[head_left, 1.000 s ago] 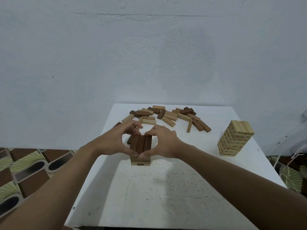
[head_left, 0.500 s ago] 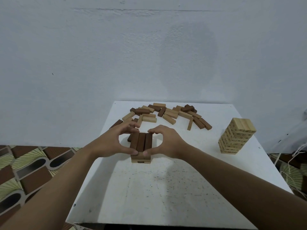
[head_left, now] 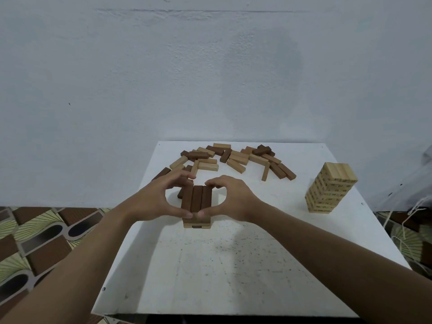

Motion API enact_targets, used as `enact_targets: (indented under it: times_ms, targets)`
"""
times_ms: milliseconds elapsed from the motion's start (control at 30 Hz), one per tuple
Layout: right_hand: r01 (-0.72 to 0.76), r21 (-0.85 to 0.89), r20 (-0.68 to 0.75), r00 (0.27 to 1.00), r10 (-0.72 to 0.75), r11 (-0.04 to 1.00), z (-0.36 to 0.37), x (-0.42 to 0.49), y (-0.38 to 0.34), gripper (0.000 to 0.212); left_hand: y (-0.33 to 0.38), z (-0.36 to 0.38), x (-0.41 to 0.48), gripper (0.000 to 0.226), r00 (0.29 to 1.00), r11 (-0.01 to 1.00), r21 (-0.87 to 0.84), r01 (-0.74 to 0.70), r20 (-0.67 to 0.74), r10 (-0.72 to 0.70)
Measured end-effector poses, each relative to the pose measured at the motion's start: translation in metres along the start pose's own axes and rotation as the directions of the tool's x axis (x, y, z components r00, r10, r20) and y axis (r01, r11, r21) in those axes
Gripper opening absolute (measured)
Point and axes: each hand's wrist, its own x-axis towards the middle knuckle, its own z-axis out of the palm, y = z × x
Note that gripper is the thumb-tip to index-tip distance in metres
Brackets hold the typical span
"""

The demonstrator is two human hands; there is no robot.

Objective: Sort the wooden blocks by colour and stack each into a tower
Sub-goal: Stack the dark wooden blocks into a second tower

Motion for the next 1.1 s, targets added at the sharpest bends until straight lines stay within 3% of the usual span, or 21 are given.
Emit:
enact_targets:
  times_ms: [133,300,367,533,633,767,900,1000,1100]
  targets:
    - [0.01,0.12,-0.016,1.0,-0.008,0.993,-0.005,-0.01,0.0,0.085,0.011,0.002,-0.001,0.081,1.0,0.999,0.03,-0.024,-0.011,0.025]
    - [0.034,0.311,-0.288,0.956,0.06,0.95,-0.022,-0.016,0.017,0.038,0.04,0.01,0.009,0.032,0.977,0.996,0.002,-0.092,-0.191,0.09]
    - [0.027,0.293,-0.413,0.905,0.101,0.956,-0.026,-0.014,0.029,0.022,0.056,0.019,0.015,0.014,0.949,0.991,-0.007,-0.131,-0.289,0.123]
    - [-0.057,0.189,-0.525,0.838,0.15,0.98,-0.037,-0.009,0.076,0.008,0.097,0.064,0.054,0.019,0.919,0.985,0.071,-0.156,-0.355,0.171]
    - [-0.125,0.133,-0.543,0.821,0.178,0.983,-0.039,-0.008,0.099,0.019,0.111,0.106,0.082,0.024,0.936,0.995,0.051,-0.089,-0.337,0.101]
    - [-0.229,0.139,-0.44,0.857,0.267,0.963,-0.045,-0.01,0.116,0.068,0.11,0.156,0.119,0.043,0.972,0.996,0.084,-0.008,-0.232,0.027]
    - [-0.27,0.199,-0.354,0.877,0.326,0.942,-0.055,-0.004,0.123,0.077,0.091,0.181,0.15,0.071,0.997,0.985,0.17,-0.002,-0.074,0.014]
    - [-0.281,0.248,-0.315,0.882,0.351,0.927,-0.058,0.005,0.13,0.075,0.092,0.186,0.163,0.048,0.999,0.928,0.373,0.015,0.027,-0.027]
    - [-0.301,0.174,-0.286,0.896,0.34,0.938,-0.057,0.007,0.135,0.079,0.093,0.185,0.159,0.036,1.0,0.886,0.462,0.029,-0.021,-0.022]
